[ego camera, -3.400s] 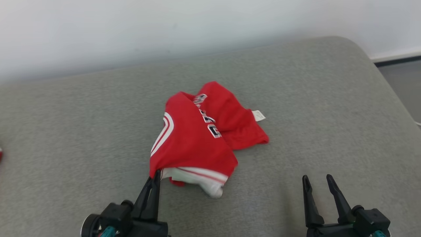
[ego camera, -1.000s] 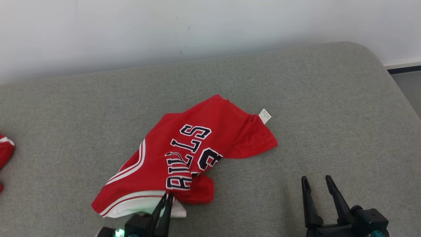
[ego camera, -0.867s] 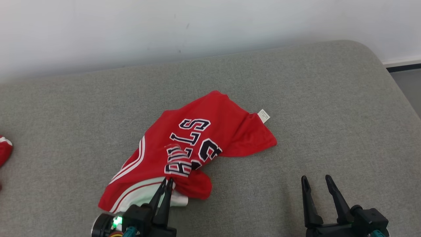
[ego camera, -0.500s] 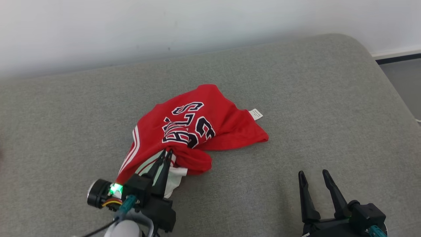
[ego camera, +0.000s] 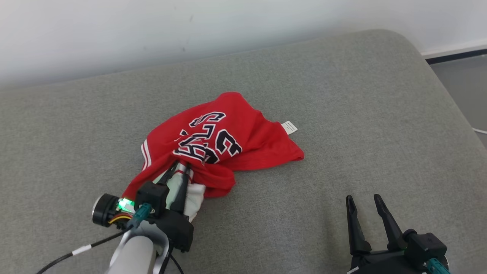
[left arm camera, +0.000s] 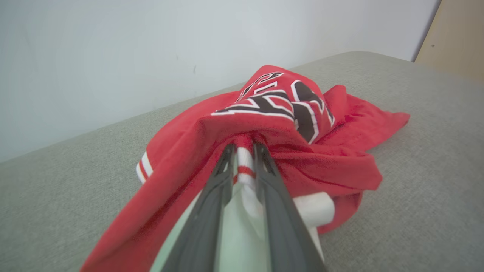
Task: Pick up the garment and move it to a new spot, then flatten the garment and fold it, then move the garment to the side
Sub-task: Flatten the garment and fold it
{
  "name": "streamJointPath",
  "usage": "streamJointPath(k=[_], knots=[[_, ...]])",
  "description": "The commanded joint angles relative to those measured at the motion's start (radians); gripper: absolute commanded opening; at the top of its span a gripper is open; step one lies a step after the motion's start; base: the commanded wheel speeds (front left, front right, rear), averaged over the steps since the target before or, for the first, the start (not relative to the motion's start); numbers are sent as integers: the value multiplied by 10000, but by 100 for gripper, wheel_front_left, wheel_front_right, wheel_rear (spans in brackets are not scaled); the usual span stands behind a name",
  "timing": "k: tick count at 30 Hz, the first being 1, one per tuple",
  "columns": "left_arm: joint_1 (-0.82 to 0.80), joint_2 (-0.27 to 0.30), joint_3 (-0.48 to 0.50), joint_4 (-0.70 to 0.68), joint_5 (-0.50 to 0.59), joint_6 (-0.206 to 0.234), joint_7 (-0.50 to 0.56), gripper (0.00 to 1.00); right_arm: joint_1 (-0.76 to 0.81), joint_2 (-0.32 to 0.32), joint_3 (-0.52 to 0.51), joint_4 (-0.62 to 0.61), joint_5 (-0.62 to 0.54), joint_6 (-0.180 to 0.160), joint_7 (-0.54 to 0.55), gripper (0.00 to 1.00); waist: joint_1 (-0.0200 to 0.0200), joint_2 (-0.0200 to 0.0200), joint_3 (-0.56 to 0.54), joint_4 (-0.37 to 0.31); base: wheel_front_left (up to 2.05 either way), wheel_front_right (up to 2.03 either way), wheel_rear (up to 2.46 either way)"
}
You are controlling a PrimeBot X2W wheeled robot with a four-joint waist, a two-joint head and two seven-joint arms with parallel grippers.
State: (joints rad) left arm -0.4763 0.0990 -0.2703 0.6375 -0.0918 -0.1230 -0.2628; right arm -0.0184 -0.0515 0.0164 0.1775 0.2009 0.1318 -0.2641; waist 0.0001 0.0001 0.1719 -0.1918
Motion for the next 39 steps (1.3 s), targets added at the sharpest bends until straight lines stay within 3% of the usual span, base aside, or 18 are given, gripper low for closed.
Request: streamJointPath(k=[1,13,17,26,39], knots=[[281,-107,-13,-89,6,30,-31,100,94,22,20,25,51,-22,-5,100,-1,-1,-187,195,0,0,0],[2798,-437,207,-3212,-465,275,-31,100,387,21,0,12,231,-22,-5,100,-1,-1,-559,1091,0,0,0],[3394,-450,289,-3604,-454,342,-31,100,396,21,28,29,266,-22,-5,100,-1,-1,-575,1234,0,0,0],[4076,-465,544,-2779,-391,268,-31,100,226,21,97,34,203,-22,-5,100,-1,-1,-443,979,0,0,0],[3134,-482,464,-1360,-355,313,-31,100,73,22,-47,-9,84,-22,-4,100,-1,-1,-56,336,0,0,0]])
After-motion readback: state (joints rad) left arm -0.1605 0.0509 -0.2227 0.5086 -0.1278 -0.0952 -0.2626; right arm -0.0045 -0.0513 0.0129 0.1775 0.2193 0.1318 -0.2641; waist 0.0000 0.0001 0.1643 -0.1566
